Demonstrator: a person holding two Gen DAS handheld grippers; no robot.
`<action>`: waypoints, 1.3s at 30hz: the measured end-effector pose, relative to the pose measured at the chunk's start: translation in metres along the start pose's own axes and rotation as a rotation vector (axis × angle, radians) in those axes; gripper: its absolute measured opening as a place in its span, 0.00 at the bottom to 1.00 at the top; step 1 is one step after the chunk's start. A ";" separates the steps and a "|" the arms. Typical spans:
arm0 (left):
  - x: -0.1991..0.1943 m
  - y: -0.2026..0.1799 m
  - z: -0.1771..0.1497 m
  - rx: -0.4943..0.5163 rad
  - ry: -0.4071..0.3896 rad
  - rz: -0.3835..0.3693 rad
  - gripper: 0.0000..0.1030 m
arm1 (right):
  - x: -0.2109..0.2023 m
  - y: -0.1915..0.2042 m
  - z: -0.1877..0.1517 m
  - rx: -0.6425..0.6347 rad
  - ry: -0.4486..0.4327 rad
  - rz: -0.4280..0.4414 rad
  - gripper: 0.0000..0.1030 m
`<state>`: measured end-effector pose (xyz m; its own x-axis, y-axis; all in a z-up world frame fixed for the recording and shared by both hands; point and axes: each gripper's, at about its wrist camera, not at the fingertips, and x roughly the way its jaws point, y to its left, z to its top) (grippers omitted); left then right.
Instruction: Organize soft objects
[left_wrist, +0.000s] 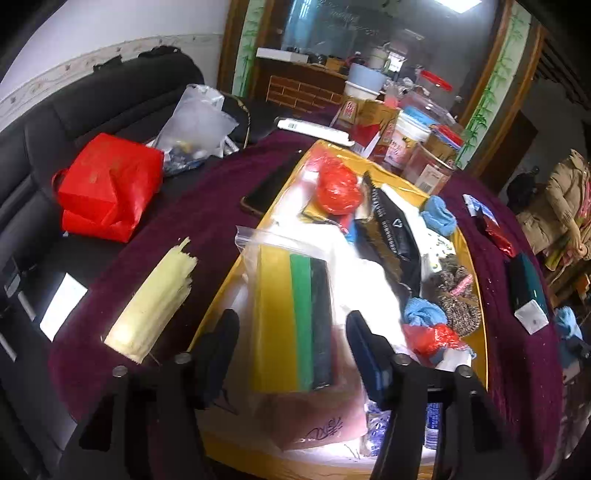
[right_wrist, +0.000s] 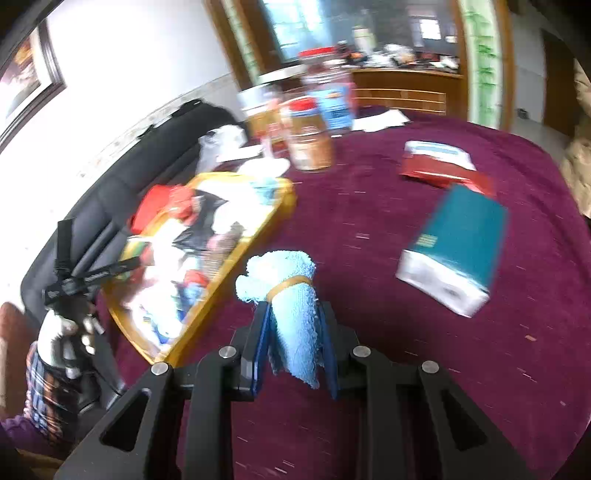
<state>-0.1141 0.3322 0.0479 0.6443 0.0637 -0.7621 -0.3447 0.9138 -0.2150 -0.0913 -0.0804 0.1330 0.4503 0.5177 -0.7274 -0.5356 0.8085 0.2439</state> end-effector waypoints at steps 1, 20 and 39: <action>-0.004 -0.001 -0.001 -0.003 -0.016 -0.003 0.68 | 0.008 0.012 0.005 -0.012 0.009 0.021 0.24; -0.067 0.034 -0.030 -0.069 -0.201 -0.067 0.87 | 0.184 0.161 0.051 -0.071 0.268 0.196 0.24; -0.121 -0.028 -0.039 0.033 -0.437 -0.009 0.96 | 0.081 0.146 0.014 -0.167 -0.020 0.102 0.70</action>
<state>-0.2086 0.2832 0.1223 0.8779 0.2131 -0.4288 -0.3204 0.9270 -0.1952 -0.1224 0.0835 0.1187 0.4010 0.6016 -0.6909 -0.6893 0.6949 0.2050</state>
